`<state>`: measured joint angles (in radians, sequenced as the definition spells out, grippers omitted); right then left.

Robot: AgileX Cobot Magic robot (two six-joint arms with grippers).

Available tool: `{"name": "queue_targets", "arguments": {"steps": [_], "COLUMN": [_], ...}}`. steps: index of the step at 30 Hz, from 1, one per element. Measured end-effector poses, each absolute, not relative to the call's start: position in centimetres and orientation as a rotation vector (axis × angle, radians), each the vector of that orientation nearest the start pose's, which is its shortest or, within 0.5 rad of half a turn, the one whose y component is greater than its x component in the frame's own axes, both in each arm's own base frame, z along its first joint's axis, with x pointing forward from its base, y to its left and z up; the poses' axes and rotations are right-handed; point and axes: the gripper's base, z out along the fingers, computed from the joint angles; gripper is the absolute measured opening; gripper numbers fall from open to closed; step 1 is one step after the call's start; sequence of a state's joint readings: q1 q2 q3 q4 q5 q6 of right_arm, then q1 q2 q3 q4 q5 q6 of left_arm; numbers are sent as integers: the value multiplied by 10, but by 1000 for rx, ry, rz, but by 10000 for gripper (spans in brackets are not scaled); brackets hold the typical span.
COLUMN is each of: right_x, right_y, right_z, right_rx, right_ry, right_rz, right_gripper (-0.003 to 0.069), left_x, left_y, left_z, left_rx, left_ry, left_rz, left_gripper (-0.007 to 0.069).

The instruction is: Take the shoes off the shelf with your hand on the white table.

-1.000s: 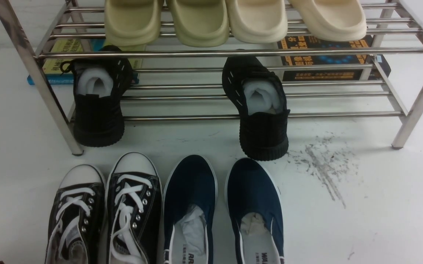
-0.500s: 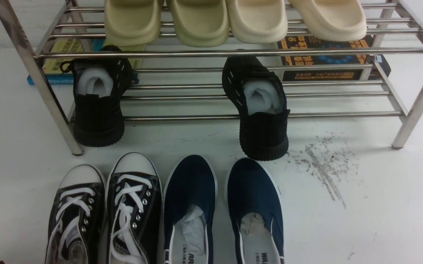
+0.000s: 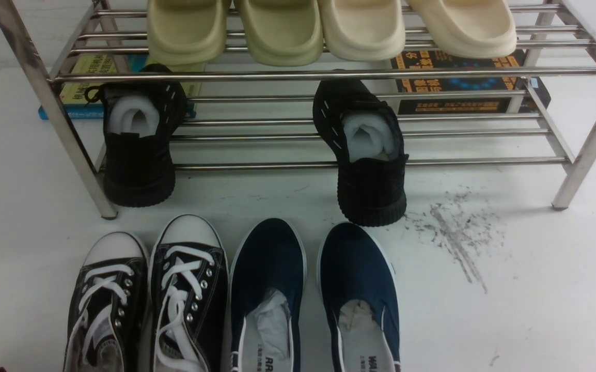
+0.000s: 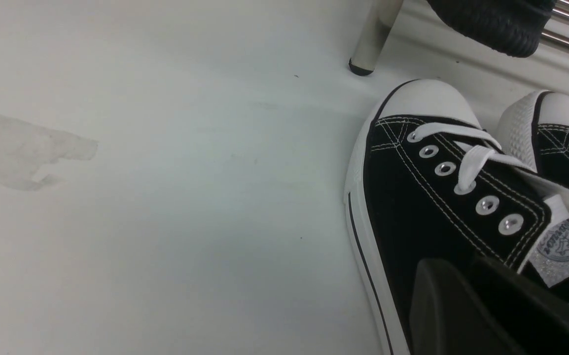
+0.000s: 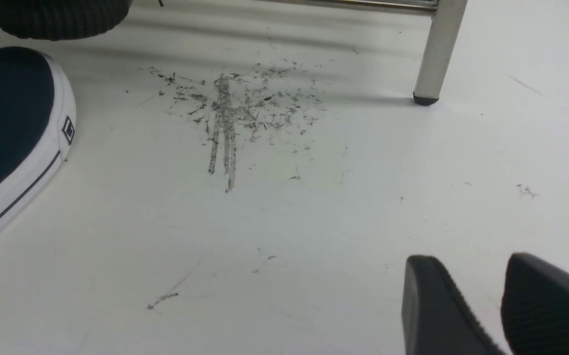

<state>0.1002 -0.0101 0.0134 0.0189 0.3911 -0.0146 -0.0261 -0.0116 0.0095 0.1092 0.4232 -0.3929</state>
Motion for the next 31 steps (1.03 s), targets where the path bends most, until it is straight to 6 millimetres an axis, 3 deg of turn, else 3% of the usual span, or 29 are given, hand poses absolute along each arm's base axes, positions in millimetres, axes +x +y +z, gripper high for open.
{"name": "queue_targets", "arguments": {"steps": [31], "right_x": [52], "right_y": [6], "right_z": [174], "right_rx": [-96], "right_ry": [1876], "right_rz": [78], "right_gripper": [237], "left_x": [51], "left_y": [3], "left_z": [173], "left_rx": [-282], "left_ry": [1885], "left_rz": [-170], "left_gripper": [134]}}
